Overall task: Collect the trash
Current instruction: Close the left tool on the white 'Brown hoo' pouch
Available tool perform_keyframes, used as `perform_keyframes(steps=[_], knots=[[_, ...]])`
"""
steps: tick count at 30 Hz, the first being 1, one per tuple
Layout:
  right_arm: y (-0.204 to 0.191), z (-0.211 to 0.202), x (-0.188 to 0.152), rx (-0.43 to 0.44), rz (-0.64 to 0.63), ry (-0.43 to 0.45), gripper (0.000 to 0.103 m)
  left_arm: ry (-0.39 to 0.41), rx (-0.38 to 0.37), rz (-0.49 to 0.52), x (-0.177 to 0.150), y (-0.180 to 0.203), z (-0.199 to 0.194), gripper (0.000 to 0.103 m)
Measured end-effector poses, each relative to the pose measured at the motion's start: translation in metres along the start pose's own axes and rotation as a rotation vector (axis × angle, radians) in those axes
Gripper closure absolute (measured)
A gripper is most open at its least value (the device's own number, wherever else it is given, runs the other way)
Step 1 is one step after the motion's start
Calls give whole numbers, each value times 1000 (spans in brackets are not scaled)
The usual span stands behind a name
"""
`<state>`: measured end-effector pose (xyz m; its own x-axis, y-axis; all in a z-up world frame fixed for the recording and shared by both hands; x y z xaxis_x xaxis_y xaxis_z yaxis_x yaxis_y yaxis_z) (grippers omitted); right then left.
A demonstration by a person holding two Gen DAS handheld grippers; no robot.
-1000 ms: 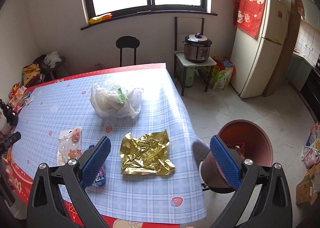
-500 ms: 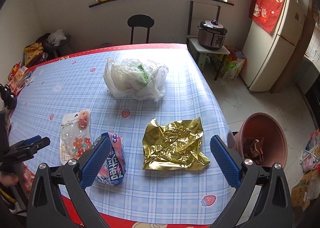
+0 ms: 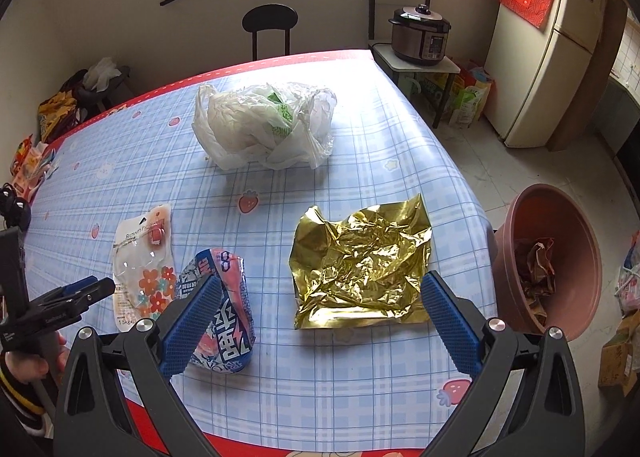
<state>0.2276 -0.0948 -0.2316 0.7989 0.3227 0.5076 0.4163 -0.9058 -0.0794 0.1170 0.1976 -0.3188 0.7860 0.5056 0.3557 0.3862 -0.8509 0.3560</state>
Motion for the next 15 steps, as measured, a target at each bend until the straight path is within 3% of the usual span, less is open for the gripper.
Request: perform_keyframes(steps=[5,15], knots=[[-4,8,-1,7,-14,-15,5,6,9,-14,1,1,9,23],[-3,15,-4,17,-26,-35,5,57,54,-35,-1,4,18,45]])
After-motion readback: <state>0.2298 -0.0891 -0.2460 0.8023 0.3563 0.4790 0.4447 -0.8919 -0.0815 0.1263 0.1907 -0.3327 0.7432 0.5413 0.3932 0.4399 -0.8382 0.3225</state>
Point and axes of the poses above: each gripper's, at about its wrist camera, not at the fingertips, and z roughly the way its jaws point, y to its right, x to its top, the point moved 1 cm from there along z, roughly the way its jaws point, and after that the axes turned 3 degrees about -z, right-handed, at the moved point
